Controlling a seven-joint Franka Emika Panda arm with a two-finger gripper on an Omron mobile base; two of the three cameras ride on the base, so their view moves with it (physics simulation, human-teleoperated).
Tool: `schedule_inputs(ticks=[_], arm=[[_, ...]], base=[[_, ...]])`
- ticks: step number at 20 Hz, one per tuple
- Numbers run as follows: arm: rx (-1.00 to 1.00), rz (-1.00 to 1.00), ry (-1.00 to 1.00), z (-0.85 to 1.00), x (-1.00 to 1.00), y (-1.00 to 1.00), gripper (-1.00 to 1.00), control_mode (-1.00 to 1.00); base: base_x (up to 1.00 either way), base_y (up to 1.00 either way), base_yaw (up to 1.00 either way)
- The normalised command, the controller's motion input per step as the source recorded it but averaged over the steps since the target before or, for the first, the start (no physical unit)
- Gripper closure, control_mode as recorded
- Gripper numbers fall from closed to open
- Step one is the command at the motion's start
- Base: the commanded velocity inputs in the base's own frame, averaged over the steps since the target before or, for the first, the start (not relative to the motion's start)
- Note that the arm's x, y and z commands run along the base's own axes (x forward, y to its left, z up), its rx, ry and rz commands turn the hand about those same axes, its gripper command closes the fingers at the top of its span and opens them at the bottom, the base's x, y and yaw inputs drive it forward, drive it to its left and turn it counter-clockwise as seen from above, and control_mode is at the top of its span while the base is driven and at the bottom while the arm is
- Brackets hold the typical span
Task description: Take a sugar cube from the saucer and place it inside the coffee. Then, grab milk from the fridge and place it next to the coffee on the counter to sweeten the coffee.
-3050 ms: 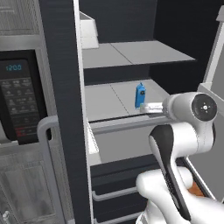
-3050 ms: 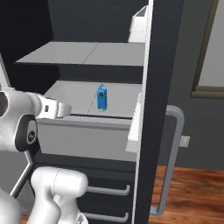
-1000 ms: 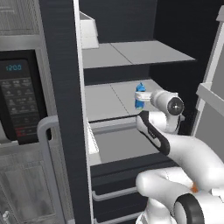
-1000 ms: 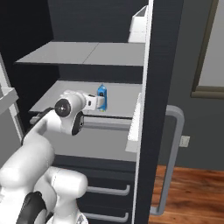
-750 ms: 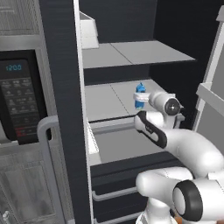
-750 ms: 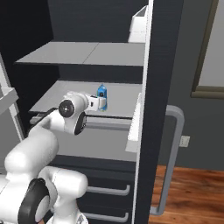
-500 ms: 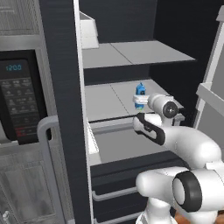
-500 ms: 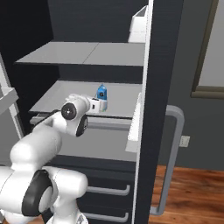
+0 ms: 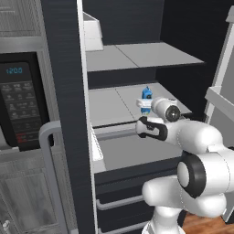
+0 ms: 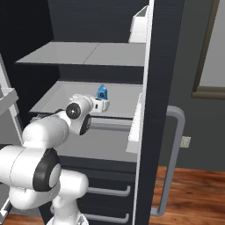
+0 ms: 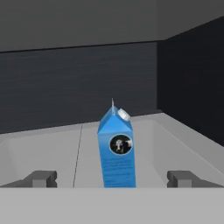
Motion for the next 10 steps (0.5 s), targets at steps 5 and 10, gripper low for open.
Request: schedule_inputs(ticks=[5, 10], arm=[[0.00, 0.00, 0.00, 0.00, 0.39, -0.10, -1.00, -1.00], [0.00, 0.00, 0.00, 0.00, 0.37, -0.12, -1.00, -1.00]], base=[[0.00, 0.00, 0.00], [0.00, 0.00, 0.00]])
